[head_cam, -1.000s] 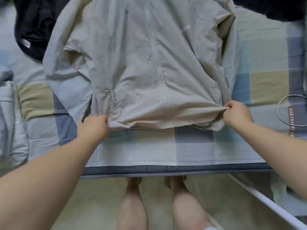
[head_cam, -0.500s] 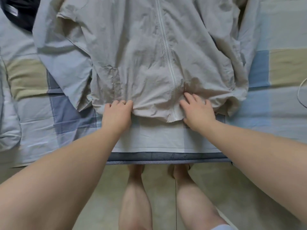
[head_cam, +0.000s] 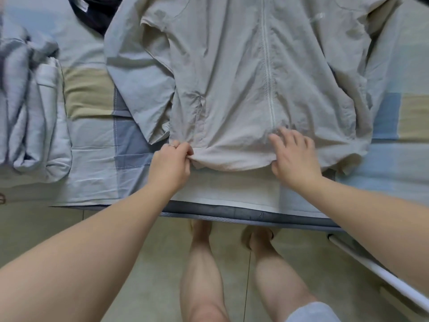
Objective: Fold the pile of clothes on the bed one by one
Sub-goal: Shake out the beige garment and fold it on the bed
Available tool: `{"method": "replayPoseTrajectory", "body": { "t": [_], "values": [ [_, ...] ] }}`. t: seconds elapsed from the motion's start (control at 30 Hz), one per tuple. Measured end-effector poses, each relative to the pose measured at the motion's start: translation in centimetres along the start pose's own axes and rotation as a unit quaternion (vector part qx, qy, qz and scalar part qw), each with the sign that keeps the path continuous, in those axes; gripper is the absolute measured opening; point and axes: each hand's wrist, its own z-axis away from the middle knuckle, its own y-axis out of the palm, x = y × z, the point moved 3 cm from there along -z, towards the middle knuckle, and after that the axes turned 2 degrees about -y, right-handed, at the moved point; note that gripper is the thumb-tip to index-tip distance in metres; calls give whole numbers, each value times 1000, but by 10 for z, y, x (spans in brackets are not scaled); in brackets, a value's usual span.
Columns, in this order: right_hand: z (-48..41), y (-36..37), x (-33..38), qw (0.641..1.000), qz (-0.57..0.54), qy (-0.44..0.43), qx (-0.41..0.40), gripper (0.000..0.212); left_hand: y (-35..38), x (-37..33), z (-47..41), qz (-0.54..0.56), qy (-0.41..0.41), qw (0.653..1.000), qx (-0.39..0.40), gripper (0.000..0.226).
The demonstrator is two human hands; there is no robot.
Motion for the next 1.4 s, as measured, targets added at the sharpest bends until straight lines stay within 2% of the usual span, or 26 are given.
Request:
{"method": "replayPoseTrajectory", "body": {
  "t": [0.1, 0.2, 0.23, 0.3, 0.4, 0.47, 0.53, 0.6, 0.67, 0.8, 0.97, 1.03, 1.13, 1.27, 1.33, 1.4],
  "values": [
    [-16, 3, 65, 991, -29, -126, 20, 83, -3, 4, -1, 140, -46, 989, -3, 16],
    [-32, 11, 108, 992, -44, -98, 64, 91, -7, 5, -8, 204, -51, 977, -29, 15],
    [-36, 14, 115, 994, -47, -75, 67, 89, -8, 5, -12, 219, -55, 974, -34, 15],
    [-42, 13, 120, 996, -63, -42, 45, 70, -8, 9, -19, 238, -66, 968, -36, 15],
    [-45, 1, 116, 988, -152, -20, 7, 43, -11, 14, -23, 244, -55, 967, -37, 13],
    [-40, -11, 106, 977, -212, 4, -8, 37, -19, 15, -22, 211, -18, 977, -20, 32],
    [-33, -23, 96, 966, -255, 25, -28, 36, -26, 16, -18, 94, 19, 995, 3, 58],
    [-24, -35, 88, 961, -270, 36, -43, 41, -29, 17, -15, 8, 34, 999, 14, 50],
    [-16, -43, 84, 962, -264, 29, -56, 43, -32, 19, -12, -13, 21, 1000, -13, 35],
    [-6, -55, 83, 969, -235, 18, -74, 40, -43, 36, -3, -17, -53, 996, -65, 38],
    [0, -50, 92, 983, -169, -20, -72, 26, -44, 64, 18, -117, -98, 987, -47, 40],
    [7, -42, 97, 987, -147, -40, -53, 18, -40, 72, 27, -183, -74, 980, -10, 44],
    [16, -29, 106, 989, -141, -51, 8, 23, -32, 81, 39, -251, -59, 964, 63, 44],
    [26, -15, 117, 956, -225, -102, 159, 27, -19, 72, 45, -274, -77, 940, 190, 40],
    [30, -12, 111, 938, -265, -97, 201, 36, -15, 54, 41, -252, -54, 947, 190, 44],
    [30, -11, 89, 940, -296, -53, 164, 38, -7, 28, 34, -208, -3, 963, 172, 46]
  ]
}}
